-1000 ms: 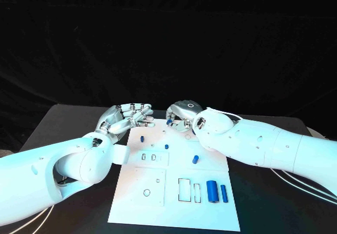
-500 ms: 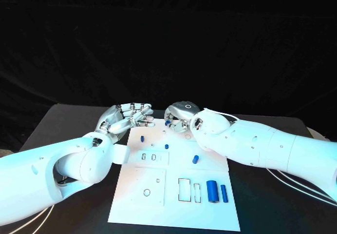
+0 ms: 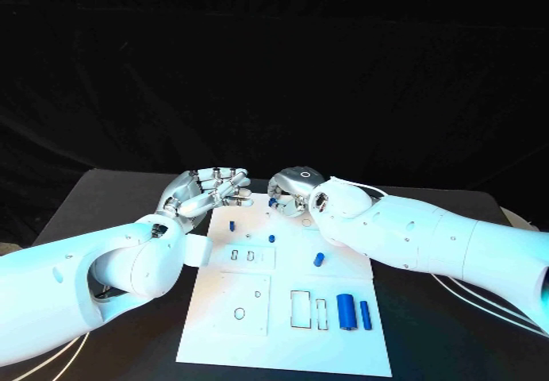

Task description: Assemble the parts on the task board

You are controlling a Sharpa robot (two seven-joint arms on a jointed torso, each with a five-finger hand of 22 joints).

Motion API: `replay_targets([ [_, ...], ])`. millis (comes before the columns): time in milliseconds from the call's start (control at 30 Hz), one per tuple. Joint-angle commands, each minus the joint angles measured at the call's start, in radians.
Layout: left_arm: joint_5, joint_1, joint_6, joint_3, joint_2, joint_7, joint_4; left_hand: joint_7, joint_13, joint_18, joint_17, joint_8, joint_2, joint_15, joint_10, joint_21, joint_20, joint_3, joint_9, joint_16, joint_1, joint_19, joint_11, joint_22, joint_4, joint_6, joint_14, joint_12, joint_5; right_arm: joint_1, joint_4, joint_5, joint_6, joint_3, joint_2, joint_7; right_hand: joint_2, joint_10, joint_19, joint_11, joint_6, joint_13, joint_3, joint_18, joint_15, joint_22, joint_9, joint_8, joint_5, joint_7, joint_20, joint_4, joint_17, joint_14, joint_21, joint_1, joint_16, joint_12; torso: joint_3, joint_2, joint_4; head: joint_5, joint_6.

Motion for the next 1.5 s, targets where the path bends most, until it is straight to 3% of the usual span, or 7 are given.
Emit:
replay_targets([
  [33, 0.002, 0.003, 0.021, 0.001, 0.002, 0.001, 0.001, 0.005, 0.000, 0.012, 0.001, -0.004, 0.000, 0.008, -0.002, 0.002, 0.000, 0.003, -0.001, -0.006, -0.011, 0.007, 0.005, -0.001, 0.001, -0.003, 0.000, -0.004, -0.006, 0.000, 0.000, -0.008, 0.011, -0.001, -0.001, -0.015, -0.018, -0.039, -0.029, 0.009, -0.037, -0.005, -0.010, 0.021, 0.015, -0.039, -0.006, -0.024, -0.012, 0.013, 0.008, 0.002, -0.025, 0.012, -0.027, -0.010, -0.010, -0.010, 0.0004, 0.000, -0.0003, 0.000, 0.000],
  [367, 0.007, 0.003, 0.020, 0.001, -0.002, 0.000, -0.001, 0.007, 0.000, 0.011, 0.003, -0.007, 0.000, 0.009, -0.004, 0.000, 0.001, 0.002, -0.002, -0.009, -0.016, 0.006, 0.007, -0.003, 0.002, -0.005, -0.002, -0.008, -0.008, 0.001, 0.079, -0.015, -0.038, 0.000, -0.060, -0.024, -0.053, -0.084, -0.052, 0.010, -0.054, -0.005, -0.075, 0.030, 0.017, -0.079, -0.001, -0.040, -0.013, 0.010, 0.014, 0.012, -0.058, 0.002, -0.061, -0.029, -0.025, 0.012, 0.0023, -0.001, -0.0031, 0.000, 0.004],
  [567, 0.009, 0.003, 0.023, 0.001, -0.008, -0.001, -0.002, 0.007, 0.000, 0.011, 0.003, -0.007, 0.000, 0.009, -0.004, 0.000, 0.001, 0.001, -0.002, -0.009, -0.017, 0.006, 0.007, -0.003, 0.002, -0.005, -0.002, -0.008, -0.008, 0.014, 0.226, 0.033, -0.070, 0.009, -0.197, -0.026, -0.043, -0.035, -0.019, 0.004, -0.030, 0.006, -0.086, 0.020, 0.012, -0.033, 0.006, -0.033, -0.002, 0.010, 0.010, 0.017, -0.035, 0.009, -0.034, -0.019, -0.012, 0.052, 0.0041, -0.005, -0.0109, -0.001, 0.009],
  [800, 0.009, 0.003, 0.027, 0.001, -0.016, -0.001, -0.001, 0.007, 0.000, 0.012, 0.004, -0.007, 0.000, 0.009, -0.003, 0.000, 0.001, 0.001, -0.002, -0.009, -0.017, 0.006, 0.007, -0.003, 0.002, -0.005, -0.003, -0.009, -0.008, 0.035, 0.330, 0.160, 0.048, 0.015, -0.346, -0.030, -0.085, 0.117, 0.030, -0.015, -0.063, 0.046, -0.166, 0.004, -0.003, 0.042, 0.001, -0.065, 0.050, 0.007, -0.003, 0.063, 0.021, 0.026, 0.015, -0.072, 0.025, 0.129, 0.0072, -0.010, -0.0235, -0.002, 0.012],
  [1033, 0.009, 0.003, 0.029, 0.001, -0.022, 0.000, -0.002, 0.006, 0.000, 0.012, 0.004, -0.007, 0.000, 0.009, -0.003, 0.000, 0.002, 0.001, -0.002, -0.010, -0.017, 0.006, 0.007, -0.003, 0.002, -0.005, -0.003, -0.009, -0.008, 0.041, 0.343, 0.203, 0.139, 0.016, -0.414, -0.055, -0.037, 0.185, 0.091, -0.050, -0.077, 0.379, -0.433, -0.019, -0.038, 0.142, 0.036, -0.037, 0.062, -0.027, -0.032, 0.136, 0.134, 0.053, 0.077, 0.031, 0.088, 0.497, 0.0115, -0.011, -0.0280, 0.000, 0.008],
  [1200, 0.009, 0.003, 0.031, 0.001, -0.023, -0.001, -0.002, 0.006, 0.000, 0.012, 0.004, -0.007, 0.000, 0.009, -0.003, 0.000, 0.002, 0.001, -0.002, -0.010, -0.017, 0.006, 0.007, -0.003, 0.002, -0.005, -0.003, -0.009, -0.008, 0.039, 0.331, 0.213, 0.158, 0.016, -0.422, -0.066, 0.007, 0.268, 0.132, -0.028, -0.109, 1.062, -0.508, -0.034, -0.019, 0.209, 0.069, 0.004, 0.074, -0.014, -0.014, 0.185, 0.259, 0.074, 0.119, 0.094, 0.148, 1.167, 0.0092, -0.010, -0.0260, 0.000, 0.004],
  [1500, 0.009, 0.003, 0.032, 0.001, -0.024, -0.002, -0.004, 0.006, 0.000, 0.012, 0.004, -0.007, 0.000, 0.009, -0.003, 0.000, 0.002, 0.001, -0.002, -0.010, -0.017, 0.006, 0.007, -0.003, 0.002, -0.005, -0.003, -0.009, -0.008, 0.028, 0.293, 0.221, 0.164, 0.016, -0.397, -0.072, 0.024, 0.330, 0.149, -0.029, -0.113, 1.171, -0.513, -0.040, -0.011, 0.234, 0.076, 0.017, 0.088, -0.006, -0.012, 0.182, 0.326, 0.087, 0.135, 0.104, 0.171, 1.260, 0.0091, -0.010, -0.0261, 0.002, -0.001],
])
